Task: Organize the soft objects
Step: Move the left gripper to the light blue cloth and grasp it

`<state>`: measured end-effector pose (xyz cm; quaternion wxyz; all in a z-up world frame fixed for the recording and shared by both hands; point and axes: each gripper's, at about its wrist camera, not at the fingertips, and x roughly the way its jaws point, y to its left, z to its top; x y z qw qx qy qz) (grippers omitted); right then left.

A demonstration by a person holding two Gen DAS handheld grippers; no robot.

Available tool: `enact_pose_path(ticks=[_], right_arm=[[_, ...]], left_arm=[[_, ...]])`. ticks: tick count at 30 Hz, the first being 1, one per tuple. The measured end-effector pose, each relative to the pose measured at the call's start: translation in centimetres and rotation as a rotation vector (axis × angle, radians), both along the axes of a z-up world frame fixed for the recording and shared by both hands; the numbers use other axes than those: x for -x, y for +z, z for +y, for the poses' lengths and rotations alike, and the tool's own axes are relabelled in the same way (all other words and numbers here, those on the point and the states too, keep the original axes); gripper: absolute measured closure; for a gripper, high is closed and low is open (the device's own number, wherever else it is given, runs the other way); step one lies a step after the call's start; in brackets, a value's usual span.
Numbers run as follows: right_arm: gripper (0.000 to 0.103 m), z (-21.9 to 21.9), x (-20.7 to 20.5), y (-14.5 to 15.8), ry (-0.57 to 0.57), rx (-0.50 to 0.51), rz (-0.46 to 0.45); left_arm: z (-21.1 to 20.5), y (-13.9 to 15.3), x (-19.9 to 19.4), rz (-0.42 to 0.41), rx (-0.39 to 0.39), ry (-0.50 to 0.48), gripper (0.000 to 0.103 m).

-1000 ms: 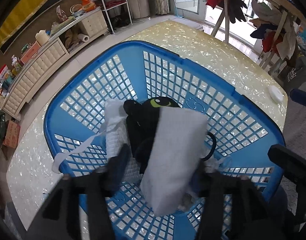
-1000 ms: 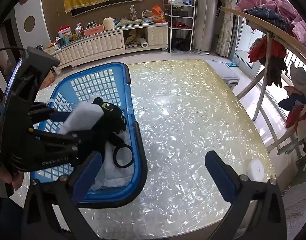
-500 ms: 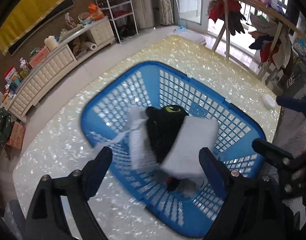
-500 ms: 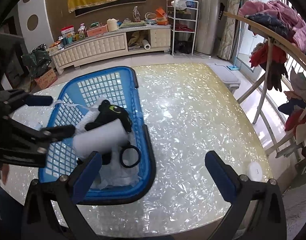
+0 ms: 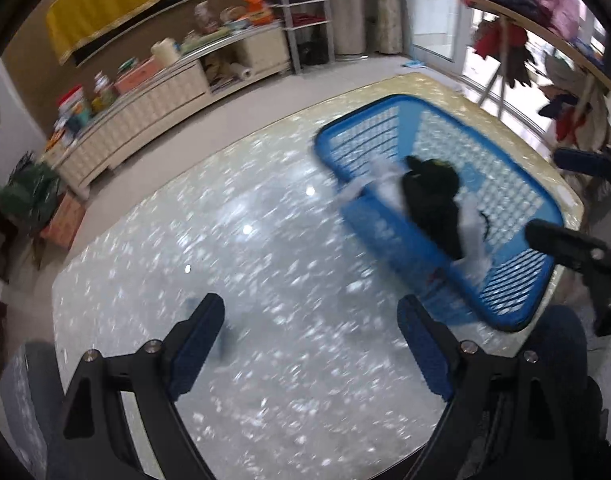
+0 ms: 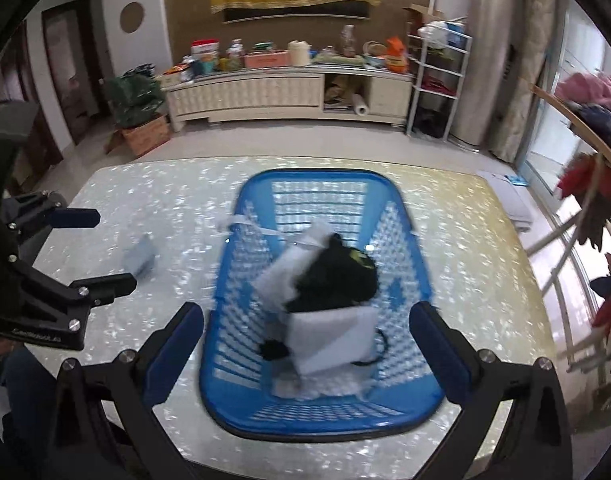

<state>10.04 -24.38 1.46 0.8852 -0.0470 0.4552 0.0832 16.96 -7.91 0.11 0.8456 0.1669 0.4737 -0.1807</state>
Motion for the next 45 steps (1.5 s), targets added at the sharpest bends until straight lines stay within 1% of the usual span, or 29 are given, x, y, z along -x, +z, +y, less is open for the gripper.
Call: enact_pose_path(ticks=[4, 7, 13, 21, 28, 32, 38, 42, 45], right_arm=[[0.0, 2.4, 0.0, -0.3, 0.047, 0.007, 0.009], [0.0, 4.2, -0.2, -0.7, 0.075, 0.006, 0.016], [0.0, 7.7, -0.9, -1.4, 0.138, -0.008, 0.039], [0.0, 11.6, -2.6, -3.0, 0.203, -0.018, 0.073], [0.0, 13.9, -3.7, -4.3, 0.239, -0.008, 0.111], [0.0, 15.1, -4.1, -5.1, 0.259, -0.006, 0.128], [0.0, 16.3, -4.7, -6.3, 0.28, 0.023, 0.147], [0.0, 17.0, -4.7, -6.6, 0.293, 0.061, 0.121], [0.0, 17.2, -4.9, -7.1, 0.303, 0.064, 0.137]], left_arm=[[3.9, -1.0, -0.2, 0.017, 0.021, 0.081, 0.016], [6.3, -1.7, 0.1, 0.02, 0.009, 0.122, 0.016], [10.6, -2.9, 0.4, 0.031, -0.008, 0.17, 0.016], [15.4, -5.0, -0.3, 0.066, 0.002, 0.225, 0.016], [16.9, -7.1, -2.4, 0.104, 0.01, 0.232, 0.016], [17.3, -8.3, -3.8, 0.131, 0.037, 0.206, 0.016], [16.9, -10.7, -6.0, 0.156, 0.032, 0.164, 0.016], [16.3, -12.3, -7.5, 0.169, 0.018, 0.139, 0.016], [16.0, -13.5, -8.4, 0.182, 0.017, 0.124, 0.016]])
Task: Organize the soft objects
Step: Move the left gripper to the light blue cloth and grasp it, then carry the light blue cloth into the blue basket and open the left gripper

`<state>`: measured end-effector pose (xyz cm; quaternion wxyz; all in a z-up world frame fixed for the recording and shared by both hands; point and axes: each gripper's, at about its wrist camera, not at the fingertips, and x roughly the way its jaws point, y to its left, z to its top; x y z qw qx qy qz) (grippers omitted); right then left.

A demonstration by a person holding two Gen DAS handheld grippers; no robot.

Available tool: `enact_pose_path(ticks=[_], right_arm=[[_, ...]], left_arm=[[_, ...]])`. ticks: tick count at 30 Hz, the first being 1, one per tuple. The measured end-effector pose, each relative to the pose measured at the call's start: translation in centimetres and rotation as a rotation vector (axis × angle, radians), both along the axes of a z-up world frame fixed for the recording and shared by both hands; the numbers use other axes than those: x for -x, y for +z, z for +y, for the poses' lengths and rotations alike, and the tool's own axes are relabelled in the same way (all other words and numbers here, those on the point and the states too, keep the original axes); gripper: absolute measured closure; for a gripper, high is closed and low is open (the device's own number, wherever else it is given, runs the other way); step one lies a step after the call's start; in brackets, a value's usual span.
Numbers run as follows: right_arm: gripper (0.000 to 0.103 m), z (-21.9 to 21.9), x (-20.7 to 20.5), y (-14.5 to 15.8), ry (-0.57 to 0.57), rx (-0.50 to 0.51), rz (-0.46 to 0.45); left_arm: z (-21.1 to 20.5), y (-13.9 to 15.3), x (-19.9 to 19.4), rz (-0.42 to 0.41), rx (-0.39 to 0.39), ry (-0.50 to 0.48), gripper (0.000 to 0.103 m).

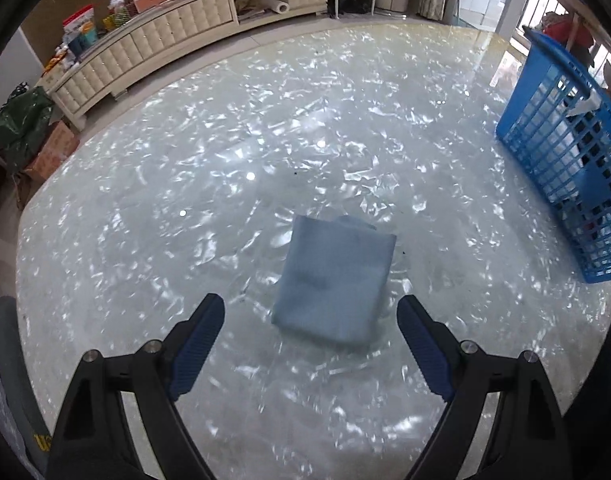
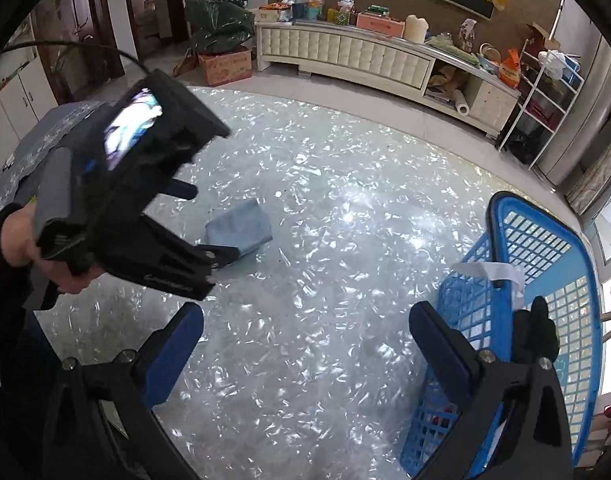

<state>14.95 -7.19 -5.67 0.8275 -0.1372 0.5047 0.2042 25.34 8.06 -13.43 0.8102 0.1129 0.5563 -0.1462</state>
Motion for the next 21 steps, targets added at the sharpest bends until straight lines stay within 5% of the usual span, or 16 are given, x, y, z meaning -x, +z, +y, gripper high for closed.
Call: enact_pose_path(ticks=[4, 12, 14, 21], right_arm=[[0.0, -0.2, -0.3, -0.5, -0.008, 0.01, 0.016], [0.0, -0.8, -0.7, -0.5, -0.025, 0.009, 0.015], [0.0, -0.9, -0.8, -0.5, -0.031, 0.006, 0.014], [0.0, -1.1, -0.6, -0.1, -0.042, -0.004, 0.007]], left_arm=[[-0.4, -1.6, -1.3, 0.016, 0.003, -0.016, 0.018], [-0.4, -3.2, -2.9, 0.048, 0.038, -0.008, 0.056], [-0.7, -2.9, -2.8, 0.05, 0.043, -0.02, 0.077], [-1.5, -2.4, -2.2, 0.05, 0.069, -0.04, 0.094]])
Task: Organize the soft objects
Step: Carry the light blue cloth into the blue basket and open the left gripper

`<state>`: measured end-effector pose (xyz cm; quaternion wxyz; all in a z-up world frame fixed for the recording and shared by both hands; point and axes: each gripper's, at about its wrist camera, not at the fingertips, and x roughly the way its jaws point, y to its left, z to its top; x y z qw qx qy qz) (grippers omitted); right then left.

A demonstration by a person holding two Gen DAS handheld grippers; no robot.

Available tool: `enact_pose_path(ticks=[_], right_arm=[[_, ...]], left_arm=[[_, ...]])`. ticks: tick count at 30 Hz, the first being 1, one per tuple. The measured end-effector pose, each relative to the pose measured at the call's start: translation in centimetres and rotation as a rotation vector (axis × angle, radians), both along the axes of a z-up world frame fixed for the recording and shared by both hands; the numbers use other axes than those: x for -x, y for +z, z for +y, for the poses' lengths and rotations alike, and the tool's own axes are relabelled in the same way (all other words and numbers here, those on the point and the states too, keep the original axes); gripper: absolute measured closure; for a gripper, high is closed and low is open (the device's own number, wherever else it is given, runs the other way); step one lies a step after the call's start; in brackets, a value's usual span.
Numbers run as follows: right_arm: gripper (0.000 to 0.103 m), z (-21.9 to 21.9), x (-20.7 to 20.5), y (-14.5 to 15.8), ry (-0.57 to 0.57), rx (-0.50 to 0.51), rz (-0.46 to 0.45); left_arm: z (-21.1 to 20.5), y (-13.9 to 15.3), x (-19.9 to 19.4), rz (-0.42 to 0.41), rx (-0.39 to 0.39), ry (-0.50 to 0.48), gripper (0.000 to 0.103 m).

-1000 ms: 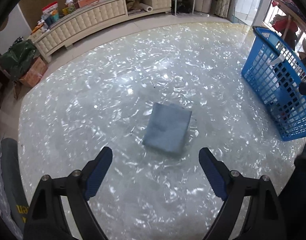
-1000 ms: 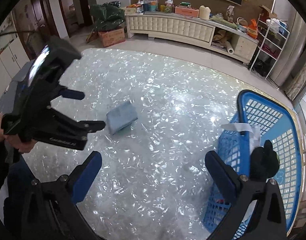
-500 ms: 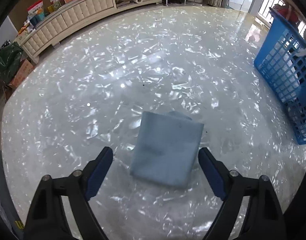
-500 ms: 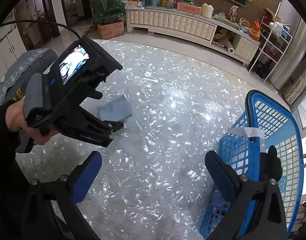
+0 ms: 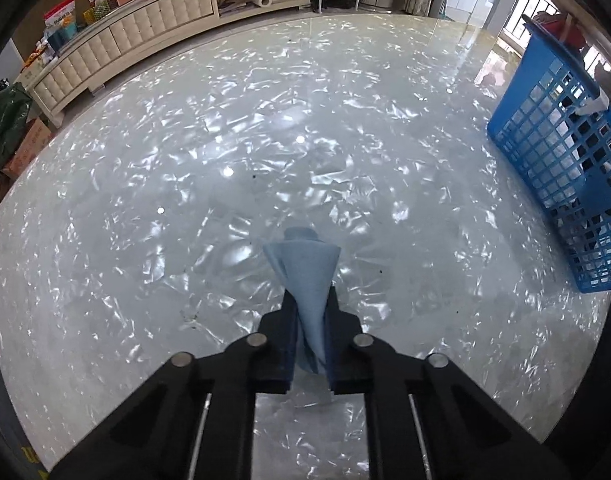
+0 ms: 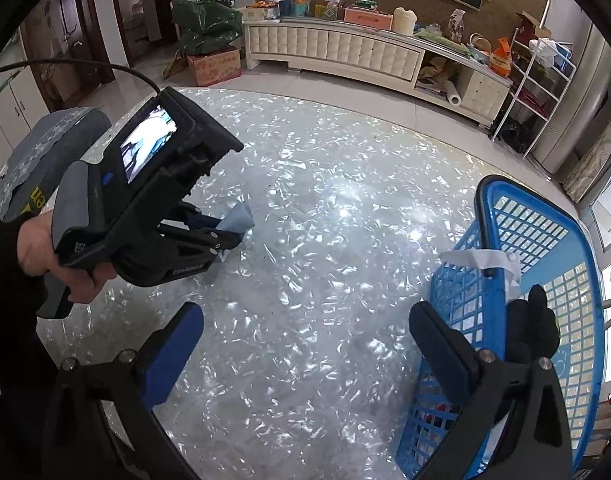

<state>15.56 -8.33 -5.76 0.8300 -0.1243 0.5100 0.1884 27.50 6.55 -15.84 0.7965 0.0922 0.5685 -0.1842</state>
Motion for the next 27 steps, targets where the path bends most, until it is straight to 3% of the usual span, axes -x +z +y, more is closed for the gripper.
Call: enact_pose_path(ticks=[6, 27], right_arm=[[0.0, -0.8, 0.3, 0.5, -0.026, -0.008, -0.01], [0.0, -9.0, 5.0, 4.7, -0.165, 0.051, -0.078]], left_arm=[[-1.3, 0.3, 1.3, -0.009, -0.017, 0.021, 0.095], [-4.1, 11.6, 10.0, -0.14, 0.007, -0.007, 0.095]])
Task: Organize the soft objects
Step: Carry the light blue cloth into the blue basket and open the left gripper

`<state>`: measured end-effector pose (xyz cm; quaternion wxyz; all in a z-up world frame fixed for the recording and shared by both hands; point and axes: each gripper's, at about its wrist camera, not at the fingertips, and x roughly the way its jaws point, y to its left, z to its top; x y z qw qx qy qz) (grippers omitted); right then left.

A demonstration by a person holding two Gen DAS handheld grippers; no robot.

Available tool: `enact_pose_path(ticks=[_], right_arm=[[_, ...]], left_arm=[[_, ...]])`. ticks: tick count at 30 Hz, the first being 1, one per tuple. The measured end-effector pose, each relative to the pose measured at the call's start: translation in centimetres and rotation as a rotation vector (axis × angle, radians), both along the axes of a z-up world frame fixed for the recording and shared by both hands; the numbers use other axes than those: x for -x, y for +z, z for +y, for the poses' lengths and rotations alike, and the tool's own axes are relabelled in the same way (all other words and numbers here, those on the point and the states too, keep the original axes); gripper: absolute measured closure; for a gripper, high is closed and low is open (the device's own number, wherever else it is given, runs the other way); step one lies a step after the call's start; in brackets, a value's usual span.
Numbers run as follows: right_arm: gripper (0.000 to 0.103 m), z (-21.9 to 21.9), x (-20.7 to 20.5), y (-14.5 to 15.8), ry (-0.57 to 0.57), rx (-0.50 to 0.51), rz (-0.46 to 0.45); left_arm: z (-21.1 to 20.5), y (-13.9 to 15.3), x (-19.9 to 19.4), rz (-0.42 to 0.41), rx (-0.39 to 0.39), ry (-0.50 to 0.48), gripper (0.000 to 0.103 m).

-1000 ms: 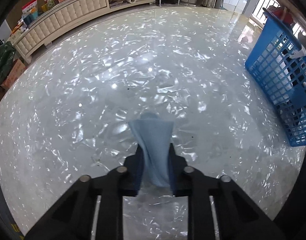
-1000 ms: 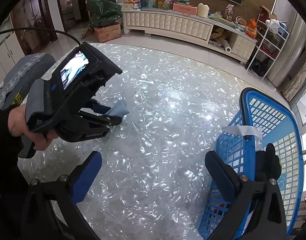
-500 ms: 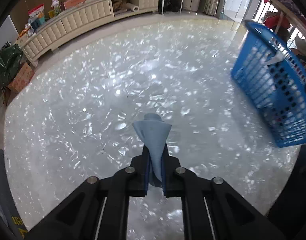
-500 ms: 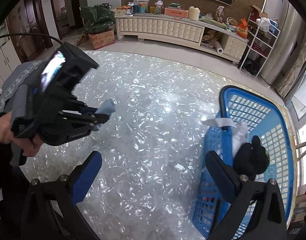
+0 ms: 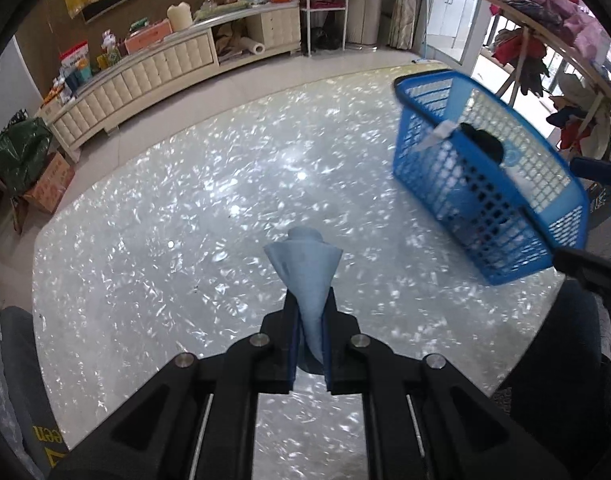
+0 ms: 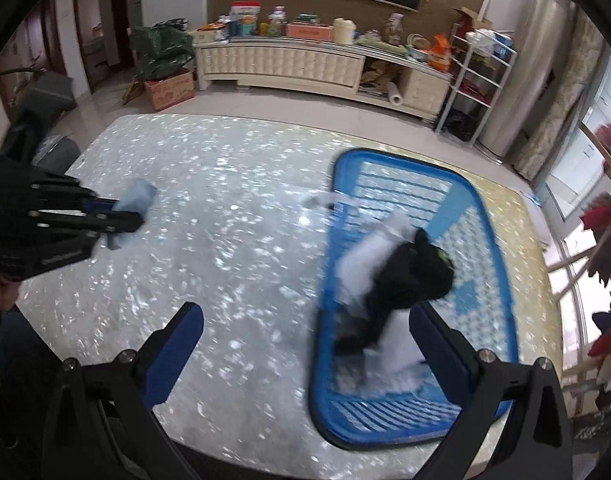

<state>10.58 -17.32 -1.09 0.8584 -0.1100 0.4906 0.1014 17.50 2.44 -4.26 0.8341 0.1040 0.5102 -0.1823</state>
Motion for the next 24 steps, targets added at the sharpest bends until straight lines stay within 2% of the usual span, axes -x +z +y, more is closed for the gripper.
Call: enact_pose_path(ticks=[14, 24], right_arm=[[0.0, -6.1, 2.0, 1.3, -0.099, 0.005, -0.027], [0.0, -10.8, 2.8, 1.3, -0.158, -0.004, -0.039]], left_arm=[[-6.0, 4.3, 2.4, -0.074, 0.015, -0.085, 0.095], [-11.6, 5.7, 2.4, -0.099, 0.034, -0.157, 0.095]])
